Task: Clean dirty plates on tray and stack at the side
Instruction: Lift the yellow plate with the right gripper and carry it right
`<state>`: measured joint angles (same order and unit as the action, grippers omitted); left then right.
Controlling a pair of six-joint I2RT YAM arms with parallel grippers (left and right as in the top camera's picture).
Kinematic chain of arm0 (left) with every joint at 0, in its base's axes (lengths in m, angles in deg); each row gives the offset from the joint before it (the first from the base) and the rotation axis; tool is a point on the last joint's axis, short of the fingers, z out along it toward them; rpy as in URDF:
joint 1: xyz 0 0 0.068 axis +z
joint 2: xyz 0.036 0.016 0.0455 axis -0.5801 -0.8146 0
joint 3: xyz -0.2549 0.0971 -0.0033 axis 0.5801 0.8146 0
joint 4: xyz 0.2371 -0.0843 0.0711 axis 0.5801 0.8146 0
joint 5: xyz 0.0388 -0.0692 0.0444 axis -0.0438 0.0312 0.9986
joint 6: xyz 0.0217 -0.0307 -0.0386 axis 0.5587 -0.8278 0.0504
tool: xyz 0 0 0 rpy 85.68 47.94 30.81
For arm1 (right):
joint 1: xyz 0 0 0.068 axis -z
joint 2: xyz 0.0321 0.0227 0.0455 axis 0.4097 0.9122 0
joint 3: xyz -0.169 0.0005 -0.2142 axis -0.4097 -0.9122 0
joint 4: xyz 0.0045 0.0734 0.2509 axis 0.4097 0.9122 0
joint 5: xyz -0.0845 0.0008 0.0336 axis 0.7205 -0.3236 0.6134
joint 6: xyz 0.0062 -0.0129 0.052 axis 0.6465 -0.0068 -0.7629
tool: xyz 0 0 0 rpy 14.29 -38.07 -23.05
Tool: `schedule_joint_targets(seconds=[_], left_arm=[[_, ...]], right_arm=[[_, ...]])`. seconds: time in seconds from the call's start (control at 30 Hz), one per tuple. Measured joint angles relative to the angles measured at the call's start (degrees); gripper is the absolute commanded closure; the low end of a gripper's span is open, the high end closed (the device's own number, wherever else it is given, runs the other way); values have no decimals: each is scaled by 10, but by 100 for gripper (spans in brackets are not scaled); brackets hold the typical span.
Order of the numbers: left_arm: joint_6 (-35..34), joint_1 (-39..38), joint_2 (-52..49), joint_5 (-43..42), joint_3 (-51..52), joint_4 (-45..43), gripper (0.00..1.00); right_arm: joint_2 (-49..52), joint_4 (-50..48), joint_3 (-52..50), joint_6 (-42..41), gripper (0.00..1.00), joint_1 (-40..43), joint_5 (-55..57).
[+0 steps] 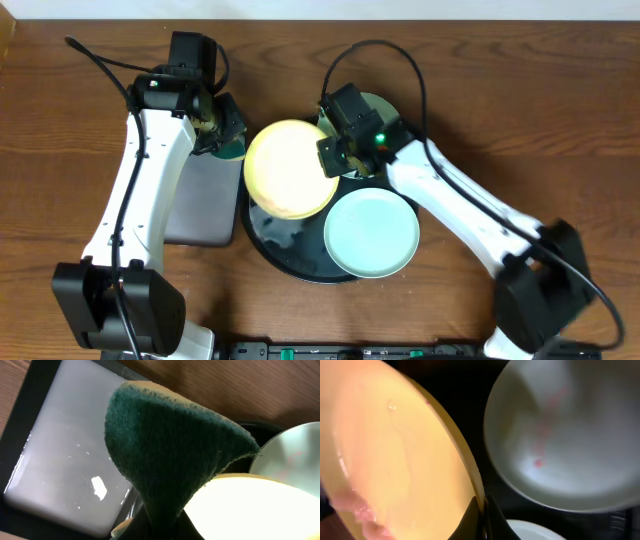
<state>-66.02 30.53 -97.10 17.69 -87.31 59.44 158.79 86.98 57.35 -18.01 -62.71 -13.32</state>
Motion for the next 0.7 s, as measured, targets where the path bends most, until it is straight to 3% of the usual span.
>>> schedule_joint_targets(seconds=[0.7], left_arm=[[0, 0, 0, 0, 0, 0, 93]], right_arm=[[-30, -17, 0, 71, 99, -167, 544]])
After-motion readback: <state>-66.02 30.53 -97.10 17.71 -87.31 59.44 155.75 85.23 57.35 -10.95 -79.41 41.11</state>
